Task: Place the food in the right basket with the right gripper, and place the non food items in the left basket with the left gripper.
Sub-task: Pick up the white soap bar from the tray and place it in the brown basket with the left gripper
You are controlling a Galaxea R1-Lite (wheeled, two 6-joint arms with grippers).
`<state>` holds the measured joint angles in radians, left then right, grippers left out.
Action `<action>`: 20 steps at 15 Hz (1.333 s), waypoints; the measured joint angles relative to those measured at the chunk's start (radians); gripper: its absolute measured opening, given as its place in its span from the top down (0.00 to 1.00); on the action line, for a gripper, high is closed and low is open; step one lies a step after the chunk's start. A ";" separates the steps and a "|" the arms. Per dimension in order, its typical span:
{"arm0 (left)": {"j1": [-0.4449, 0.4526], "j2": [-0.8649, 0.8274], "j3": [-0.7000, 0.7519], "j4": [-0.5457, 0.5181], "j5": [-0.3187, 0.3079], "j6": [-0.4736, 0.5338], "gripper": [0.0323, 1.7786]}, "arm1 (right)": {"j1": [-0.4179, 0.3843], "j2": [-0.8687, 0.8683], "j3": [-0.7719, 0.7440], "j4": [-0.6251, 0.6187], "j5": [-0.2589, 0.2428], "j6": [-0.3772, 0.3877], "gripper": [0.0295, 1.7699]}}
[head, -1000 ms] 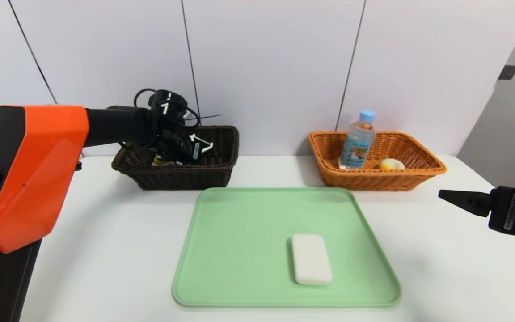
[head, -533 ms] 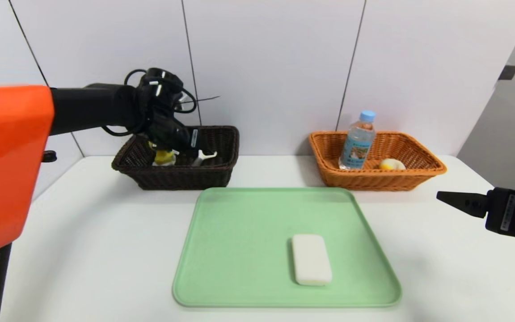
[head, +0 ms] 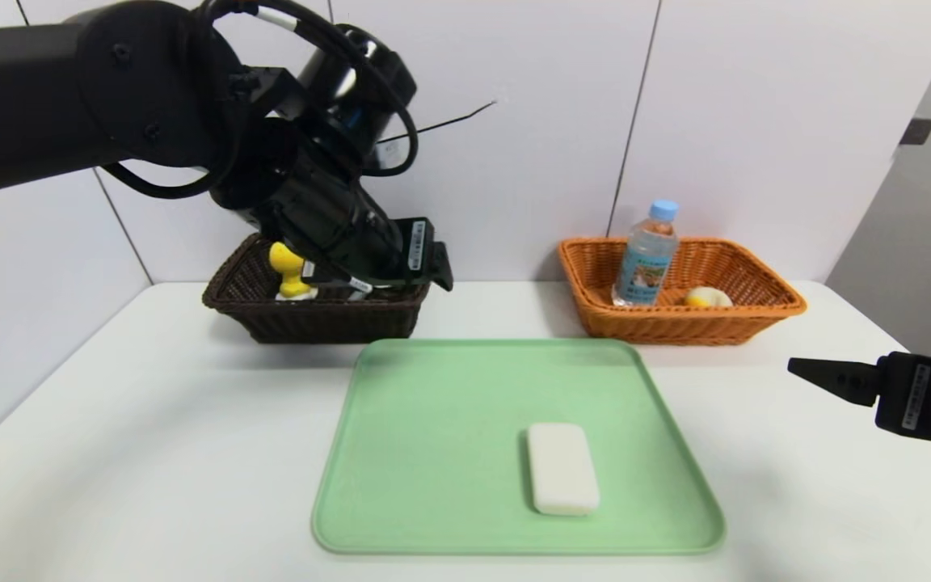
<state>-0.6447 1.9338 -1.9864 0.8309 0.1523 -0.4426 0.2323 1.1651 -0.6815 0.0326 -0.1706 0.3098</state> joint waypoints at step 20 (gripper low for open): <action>-0.361 0.243 -0.003 -0.030 0.162 -0.333 0.05 | -0.001 -0.013 0.054 0.000 0.000 0.041 0.04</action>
<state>-1.0057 2.1768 -1.9896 0.8009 0.3145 -0.7760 0.2317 1.1526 -0.6277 0.0326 -0.1702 0.3506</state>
